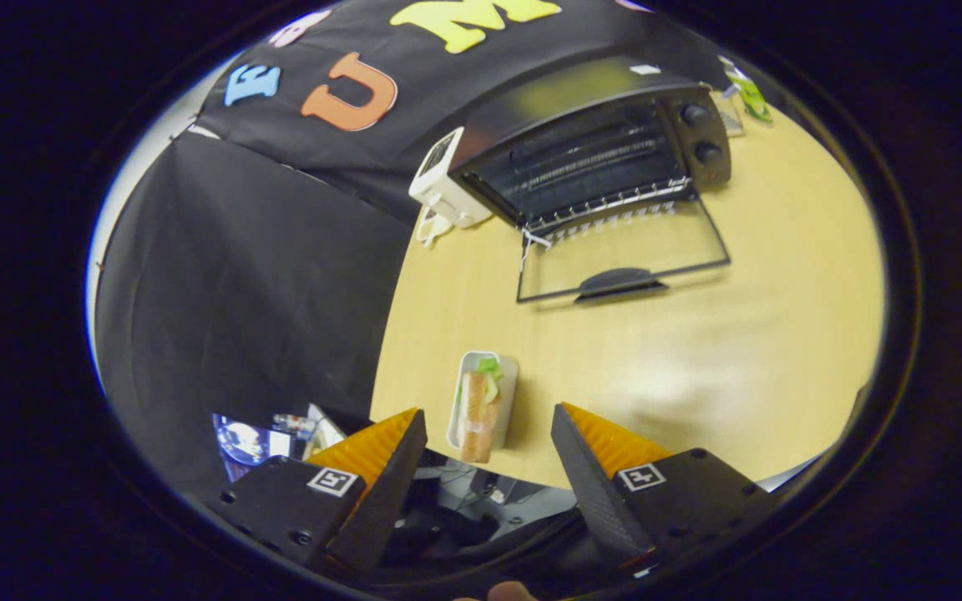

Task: Open the toaster oven, put the food inside, and close the toaster oven door.

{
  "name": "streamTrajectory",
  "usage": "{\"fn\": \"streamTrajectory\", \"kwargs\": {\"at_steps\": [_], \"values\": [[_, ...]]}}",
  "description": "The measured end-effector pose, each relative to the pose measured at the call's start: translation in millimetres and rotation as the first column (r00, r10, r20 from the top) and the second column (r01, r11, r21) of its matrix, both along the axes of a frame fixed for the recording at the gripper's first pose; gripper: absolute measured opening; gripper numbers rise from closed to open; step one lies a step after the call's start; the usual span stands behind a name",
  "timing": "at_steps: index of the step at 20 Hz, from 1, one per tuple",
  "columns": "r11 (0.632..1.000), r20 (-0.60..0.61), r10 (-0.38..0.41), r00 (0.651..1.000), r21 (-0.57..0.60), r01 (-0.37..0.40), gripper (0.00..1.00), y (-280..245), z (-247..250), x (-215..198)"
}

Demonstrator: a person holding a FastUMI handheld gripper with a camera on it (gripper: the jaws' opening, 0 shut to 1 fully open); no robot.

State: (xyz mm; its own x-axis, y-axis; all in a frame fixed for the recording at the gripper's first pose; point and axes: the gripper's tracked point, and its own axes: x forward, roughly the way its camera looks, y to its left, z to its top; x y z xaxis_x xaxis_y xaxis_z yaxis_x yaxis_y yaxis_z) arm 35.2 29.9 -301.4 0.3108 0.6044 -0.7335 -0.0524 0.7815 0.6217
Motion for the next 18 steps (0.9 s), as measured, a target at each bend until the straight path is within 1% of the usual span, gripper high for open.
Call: {"fn": "streamTrajectory", "kwargs": {"at_steps": [2, 6, 10, 11, 12, 15, 16, 17, 18], "values": [[1.000, -0.054, 0.011, 0.999, 0.020, -0.010, 0.97, 15, -19, 0], [0.998, -0.127, 0.067, 0.990, 0.017, -0.065, 0.94, 36, -51, -2], [0.994, -0.178, 0.107, 0.978, 0.022, -0.105, 0.87, 51, -73, -6], [0.994, -0.186, 0.113, 0.976, 0.023, -0.111, 0.83, 55, -78, -5], [0.993, -0.194, 0.115, 0.974, 0.028, -0.112, 0.81, 57, -81, -5], [0.993, -0.225, 0.122, 0.967, 0.034, -0.117, 0.61, 64, -88, -4], [0.992, -0.230, 0.129, 0.964, 0.023, -0.127, 0.56, 62, -89, -5], [0.991, -0.227, 0.132, 0.965, 0.016, -0.132, 0.46, 62, -91, -3], [0.990, -0.233, 0.139, 0.963, 0.019, -0.138, 0.40, 61, -87, -5]]}}
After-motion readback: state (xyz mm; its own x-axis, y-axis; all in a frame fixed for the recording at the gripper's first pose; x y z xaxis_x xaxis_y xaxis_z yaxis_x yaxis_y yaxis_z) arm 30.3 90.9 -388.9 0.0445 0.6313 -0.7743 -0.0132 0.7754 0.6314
